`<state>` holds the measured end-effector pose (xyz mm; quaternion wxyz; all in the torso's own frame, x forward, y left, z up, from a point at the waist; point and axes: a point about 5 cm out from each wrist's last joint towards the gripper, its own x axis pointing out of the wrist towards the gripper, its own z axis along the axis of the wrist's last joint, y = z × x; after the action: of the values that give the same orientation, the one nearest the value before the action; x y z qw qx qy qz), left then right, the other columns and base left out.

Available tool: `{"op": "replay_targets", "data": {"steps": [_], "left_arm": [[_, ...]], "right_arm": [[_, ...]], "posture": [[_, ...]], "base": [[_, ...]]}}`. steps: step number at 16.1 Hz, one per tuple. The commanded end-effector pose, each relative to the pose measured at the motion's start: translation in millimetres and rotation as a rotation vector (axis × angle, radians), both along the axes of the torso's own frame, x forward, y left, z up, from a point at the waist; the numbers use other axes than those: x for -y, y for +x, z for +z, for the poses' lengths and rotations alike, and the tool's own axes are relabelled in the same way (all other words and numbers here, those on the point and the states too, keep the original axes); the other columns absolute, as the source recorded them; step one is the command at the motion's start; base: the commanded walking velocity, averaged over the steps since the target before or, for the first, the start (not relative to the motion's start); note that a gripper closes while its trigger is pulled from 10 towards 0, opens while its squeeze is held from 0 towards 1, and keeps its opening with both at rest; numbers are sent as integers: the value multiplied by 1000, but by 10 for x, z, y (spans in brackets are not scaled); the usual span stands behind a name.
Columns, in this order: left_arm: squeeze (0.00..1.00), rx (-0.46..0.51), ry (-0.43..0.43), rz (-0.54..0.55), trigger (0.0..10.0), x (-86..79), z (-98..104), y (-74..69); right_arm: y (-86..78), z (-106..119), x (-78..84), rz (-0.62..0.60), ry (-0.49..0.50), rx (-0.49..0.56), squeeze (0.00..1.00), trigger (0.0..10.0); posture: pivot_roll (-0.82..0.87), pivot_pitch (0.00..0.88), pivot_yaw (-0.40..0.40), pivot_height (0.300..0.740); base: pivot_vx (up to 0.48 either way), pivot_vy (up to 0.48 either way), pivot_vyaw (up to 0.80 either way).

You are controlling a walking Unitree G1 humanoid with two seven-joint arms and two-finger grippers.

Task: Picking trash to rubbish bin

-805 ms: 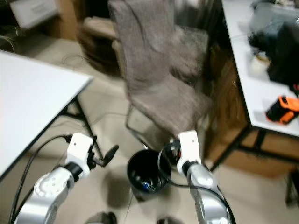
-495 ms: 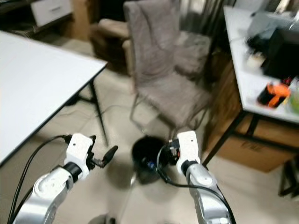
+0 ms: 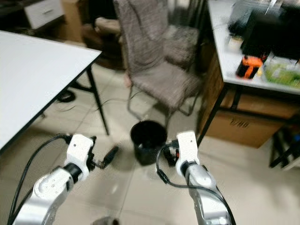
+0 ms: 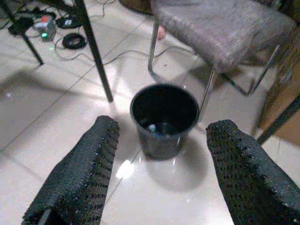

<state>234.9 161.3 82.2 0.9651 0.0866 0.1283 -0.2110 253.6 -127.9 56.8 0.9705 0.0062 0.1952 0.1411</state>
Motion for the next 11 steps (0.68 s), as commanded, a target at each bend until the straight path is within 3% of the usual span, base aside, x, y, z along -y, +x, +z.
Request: {"op": "replay_targets", "data": {"steps": [1,11], "left_arm": [[0,2,13,-8,10000,-3,13,10],[0,-1,29,-15,10000,-17,6,-4]], "right_arm": [[12,19,11,-11,3,8,0,10000],[24,21,-6,-3,0,15,0,10000]], "posture": [[-4,34,-50,740],[-1,34,-48,740]], "base": [[-296,0,0],[-298,0,0]]}}
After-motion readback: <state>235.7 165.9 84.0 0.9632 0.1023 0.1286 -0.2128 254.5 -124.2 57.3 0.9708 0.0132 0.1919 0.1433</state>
